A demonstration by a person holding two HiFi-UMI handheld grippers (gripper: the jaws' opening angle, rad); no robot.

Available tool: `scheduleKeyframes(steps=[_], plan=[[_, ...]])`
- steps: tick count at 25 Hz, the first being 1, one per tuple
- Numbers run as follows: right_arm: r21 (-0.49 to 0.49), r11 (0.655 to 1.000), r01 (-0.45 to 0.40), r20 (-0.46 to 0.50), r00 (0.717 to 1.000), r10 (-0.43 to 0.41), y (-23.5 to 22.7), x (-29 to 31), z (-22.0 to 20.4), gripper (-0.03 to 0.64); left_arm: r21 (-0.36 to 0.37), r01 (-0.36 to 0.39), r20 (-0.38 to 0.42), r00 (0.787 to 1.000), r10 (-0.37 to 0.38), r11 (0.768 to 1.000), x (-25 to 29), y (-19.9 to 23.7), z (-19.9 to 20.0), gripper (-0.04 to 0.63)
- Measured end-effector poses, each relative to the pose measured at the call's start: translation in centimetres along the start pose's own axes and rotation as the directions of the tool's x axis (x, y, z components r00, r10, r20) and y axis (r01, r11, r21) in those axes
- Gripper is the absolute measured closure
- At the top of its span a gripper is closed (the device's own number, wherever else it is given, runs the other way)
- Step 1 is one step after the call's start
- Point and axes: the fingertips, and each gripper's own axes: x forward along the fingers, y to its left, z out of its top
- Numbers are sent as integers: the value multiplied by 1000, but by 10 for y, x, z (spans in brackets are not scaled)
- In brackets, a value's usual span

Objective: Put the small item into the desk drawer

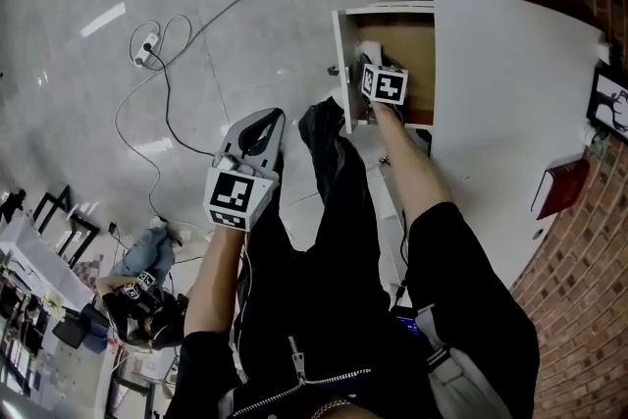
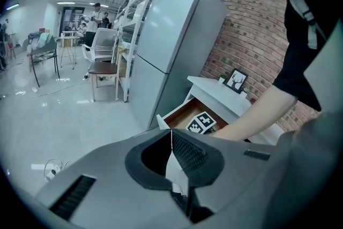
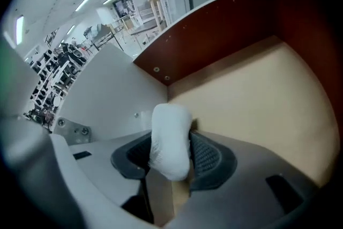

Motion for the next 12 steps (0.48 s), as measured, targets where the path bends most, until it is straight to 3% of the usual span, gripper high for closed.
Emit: scheduleKeyframes(steps=[6, 12], plan=[[34, 999, 11, -79, 997, -8, 0, 8, -14, 415, -9, -6, -10, 1000, 6, 1000, -8, 13, -4, 574], [40, 999, 10, -78, 997, -6, 1, -4, -14, 403, -9, 7, 9, 1000, -7, 1000, -13, 12, 1, 574]])
